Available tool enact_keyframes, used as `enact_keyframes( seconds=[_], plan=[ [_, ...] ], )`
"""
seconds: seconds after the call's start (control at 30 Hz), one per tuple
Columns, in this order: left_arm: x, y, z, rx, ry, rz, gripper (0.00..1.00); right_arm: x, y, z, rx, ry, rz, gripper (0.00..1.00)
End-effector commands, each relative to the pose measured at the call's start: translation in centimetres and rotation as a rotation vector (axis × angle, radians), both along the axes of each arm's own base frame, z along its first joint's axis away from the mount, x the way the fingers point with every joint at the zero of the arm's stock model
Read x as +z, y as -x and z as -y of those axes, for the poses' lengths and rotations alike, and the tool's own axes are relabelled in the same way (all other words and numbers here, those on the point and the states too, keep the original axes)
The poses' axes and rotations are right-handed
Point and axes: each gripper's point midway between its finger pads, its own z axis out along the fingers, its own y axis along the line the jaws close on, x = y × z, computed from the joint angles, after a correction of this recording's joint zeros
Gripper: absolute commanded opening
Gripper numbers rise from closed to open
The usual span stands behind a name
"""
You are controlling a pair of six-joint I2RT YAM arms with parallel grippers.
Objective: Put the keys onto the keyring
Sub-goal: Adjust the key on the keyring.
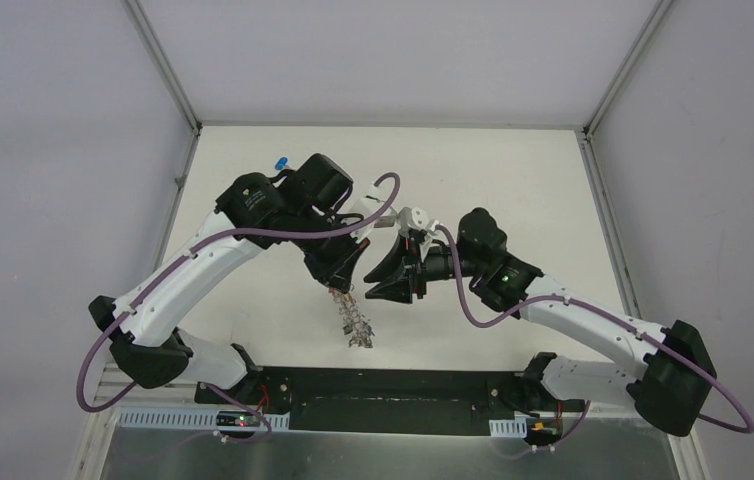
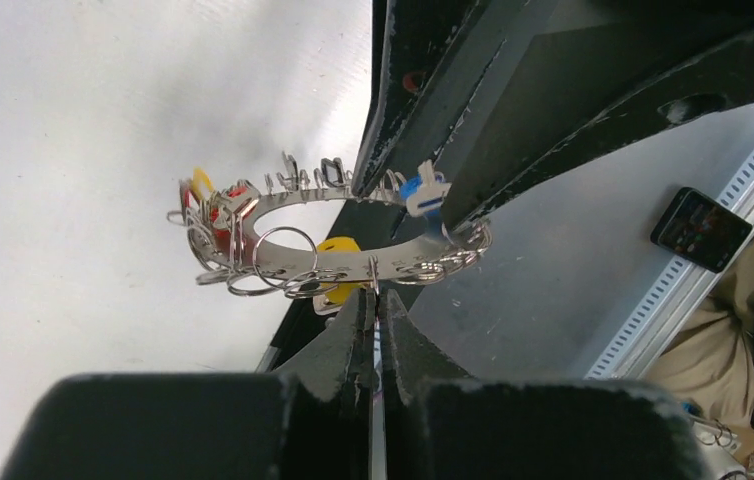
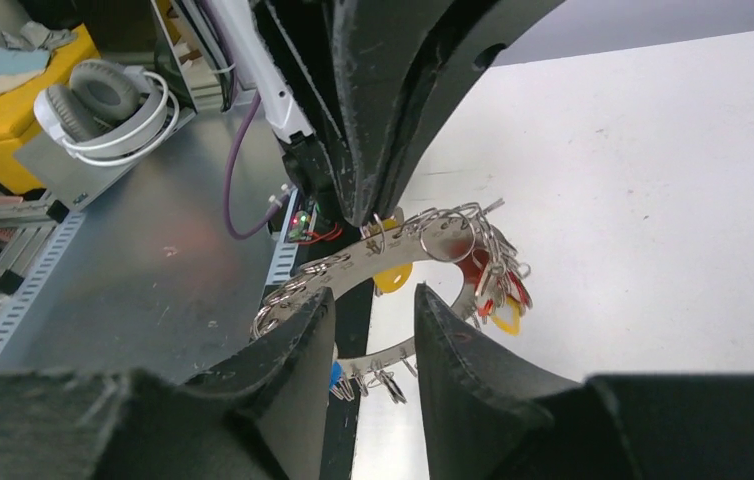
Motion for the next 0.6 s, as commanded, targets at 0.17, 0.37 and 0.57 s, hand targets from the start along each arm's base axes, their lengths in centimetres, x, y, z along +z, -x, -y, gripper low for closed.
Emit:
enact_keyframes(
  seconds=[0.17,0.37,0.57],
  plan=[
    [2.3,-0.3,1.1,-0.058,0.108,0.091,0.0,2.0,-0.9,-1.8,-0.044,-0.108,0.015,0.36],
    [2.5,-0.7,1.0,-0.059,0.188,0.203,0.0,2.3,-1.9,-0.7,-0.165,-0.171,0.049,0.41],
    [3.9,-0.3,0.2,-0.1,0.283,0.328,0.0,2.9,-0.1,0.2,-0.096,-0.199,0.081,0.35]
  ],
)
